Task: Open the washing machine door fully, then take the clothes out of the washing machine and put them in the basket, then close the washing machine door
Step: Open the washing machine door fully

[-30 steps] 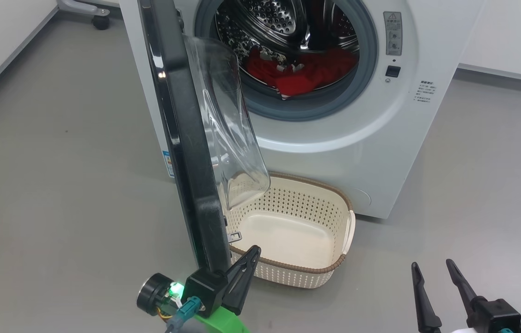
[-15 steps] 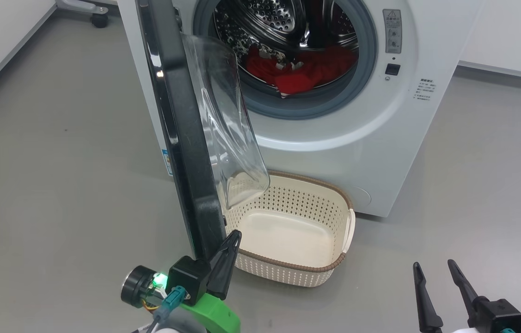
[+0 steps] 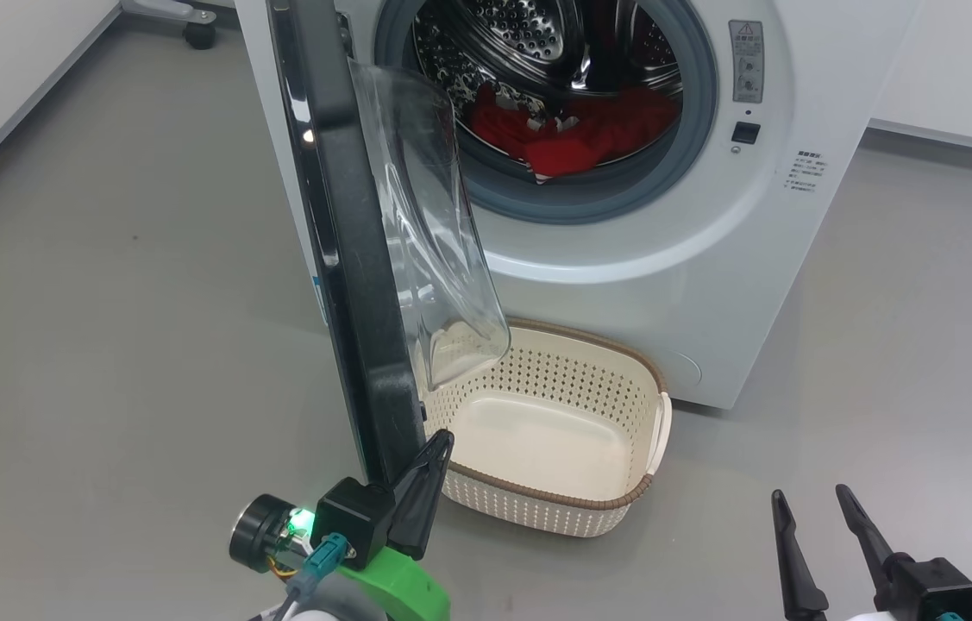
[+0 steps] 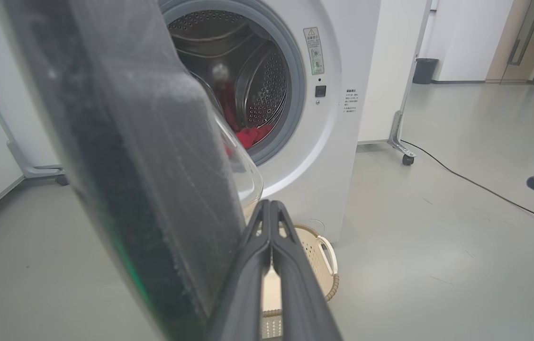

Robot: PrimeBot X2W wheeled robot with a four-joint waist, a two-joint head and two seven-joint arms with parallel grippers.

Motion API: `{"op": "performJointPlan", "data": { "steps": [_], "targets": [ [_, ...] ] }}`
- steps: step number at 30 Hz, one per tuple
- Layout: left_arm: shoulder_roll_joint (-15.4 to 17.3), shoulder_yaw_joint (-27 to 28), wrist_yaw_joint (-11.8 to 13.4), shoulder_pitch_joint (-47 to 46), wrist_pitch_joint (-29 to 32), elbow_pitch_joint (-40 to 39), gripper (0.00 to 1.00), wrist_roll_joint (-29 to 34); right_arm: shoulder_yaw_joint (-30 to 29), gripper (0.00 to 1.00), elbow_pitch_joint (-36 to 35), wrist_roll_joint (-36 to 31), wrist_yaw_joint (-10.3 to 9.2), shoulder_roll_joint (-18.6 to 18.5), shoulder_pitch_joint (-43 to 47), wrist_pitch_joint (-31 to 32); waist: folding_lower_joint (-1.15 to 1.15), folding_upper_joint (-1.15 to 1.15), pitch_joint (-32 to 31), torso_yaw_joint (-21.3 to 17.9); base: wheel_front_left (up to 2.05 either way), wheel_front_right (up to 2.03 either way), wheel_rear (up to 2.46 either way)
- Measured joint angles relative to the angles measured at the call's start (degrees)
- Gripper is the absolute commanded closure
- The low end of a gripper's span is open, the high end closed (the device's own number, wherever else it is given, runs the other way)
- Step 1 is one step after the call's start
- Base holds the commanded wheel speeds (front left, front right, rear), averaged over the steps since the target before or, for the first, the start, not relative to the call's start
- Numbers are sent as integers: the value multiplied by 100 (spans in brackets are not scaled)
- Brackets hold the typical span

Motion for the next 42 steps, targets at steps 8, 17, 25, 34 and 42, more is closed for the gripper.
{"op": "performJointPlan", "data": {
  "steps": [8, 17, 25, 34, 42],
  "targets": [
    [-3, -35, 0, -16, -25, 127, 100, 2, -114, 0, 2, -4, 27, 9, 1, 0, 0, 0, -10, 167, 0, 0, 0],
    [10, 119, 75, -4, -60, 188, 100, 0, -155, 0, -10, -49, 30, 24, 3, 0, 0, 0, -21, 426, 0, 0, 0],
    [66, 442, 183, 18, -160, 226, 100, -21, -194, 0, -23, -62, 45, 34, 19, 0, 0, 0, 13, 679, 0, 0, 0],
    [253, 1004, 321, 69, -233, 291, 100, -90, -134, 0, -24, -143, 133, 45, 17, 0, 0, 0, 84, 732, 0, 0, 0],
    [319, 1449, 357, 73, -335, 316, 100, -142, -137, 0, -35, -215, 179, 45, -3, 0, 0, 0, 242, 626, 0, 0, 0]
  ]
}}
